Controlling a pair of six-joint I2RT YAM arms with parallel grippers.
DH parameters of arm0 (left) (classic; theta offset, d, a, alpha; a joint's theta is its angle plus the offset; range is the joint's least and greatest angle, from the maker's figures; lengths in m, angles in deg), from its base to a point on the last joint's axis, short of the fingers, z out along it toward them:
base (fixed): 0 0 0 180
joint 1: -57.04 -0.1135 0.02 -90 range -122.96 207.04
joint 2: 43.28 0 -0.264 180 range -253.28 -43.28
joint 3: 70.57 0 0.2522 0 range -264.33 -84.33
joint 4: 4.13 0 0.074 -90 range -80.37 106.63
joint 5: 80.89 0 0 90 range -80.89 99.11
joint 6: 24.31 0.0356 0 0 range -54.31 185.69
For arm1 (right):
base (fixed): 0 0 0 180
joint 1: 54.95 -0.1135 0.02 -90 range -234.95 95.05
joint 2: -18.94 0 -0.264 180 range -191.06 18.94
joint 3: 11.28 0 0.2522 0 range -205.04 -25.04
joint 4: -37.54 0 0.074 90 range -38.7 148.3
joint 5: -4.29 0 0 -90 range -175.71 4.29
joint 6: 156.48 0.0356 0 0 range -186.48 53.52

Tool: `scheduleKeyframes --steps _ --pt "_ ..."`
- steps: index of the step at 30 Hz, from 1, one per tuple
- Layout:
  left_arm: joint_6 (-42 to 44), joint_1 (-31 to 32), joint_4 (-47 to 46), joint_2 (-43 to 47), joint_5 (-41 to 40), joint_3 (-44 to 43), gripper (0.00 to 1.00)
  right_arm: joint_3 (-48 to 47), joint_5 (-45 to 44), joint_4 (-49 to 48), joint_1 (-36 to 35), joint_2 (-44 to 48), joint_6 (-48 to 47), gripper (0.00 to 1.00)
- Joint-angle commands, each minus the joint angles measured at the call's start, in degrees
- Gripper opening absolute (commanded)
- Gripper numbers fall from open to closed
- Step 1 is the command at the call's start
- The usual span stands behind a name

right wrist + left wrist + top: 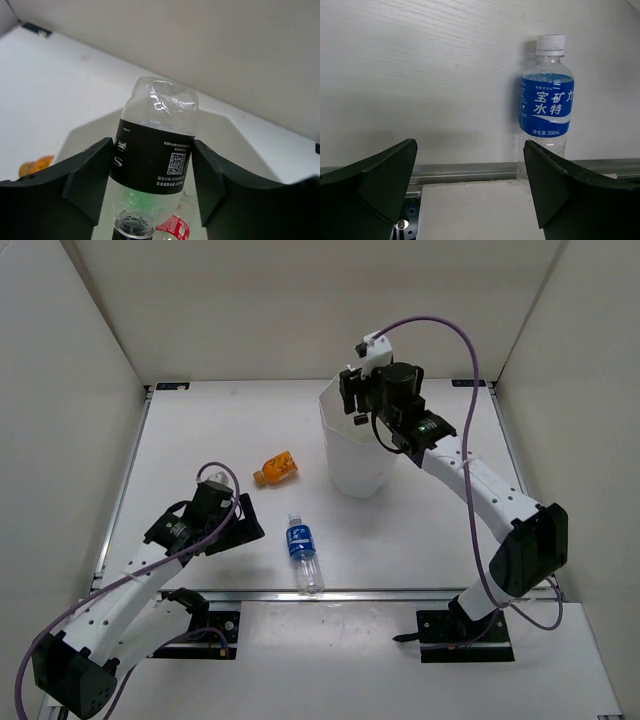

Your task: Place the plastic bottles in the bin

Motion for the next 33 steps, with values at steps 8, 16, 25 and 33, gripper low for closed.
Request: scheduleKeyframes --steps 8,16,25,33 --pt "-0.7 6.4 -9.6 -9.1 3.6 -1.7 0.99 -0.9 -4.4 -0.6 0.6 4.7 -3.9 0.97" --pt "-0.9 14.4 -15.4 -20.4 3.2 -6.6 0.99 12.9 -14.2 7.4 3.5 21.0 0.7 0.99" --pt "-1.1 17.4 -19.8 -35.2 2.1 -9.5 0.99 31.1 -5.0 16.3 18.4 39.2 13.3 0.99" --pt "-1.7 18.5 -18.4 -41.7 0.9 -15.2 0.73 40.6 1.1 22.3 29.2 44.7 15.3 0.99"
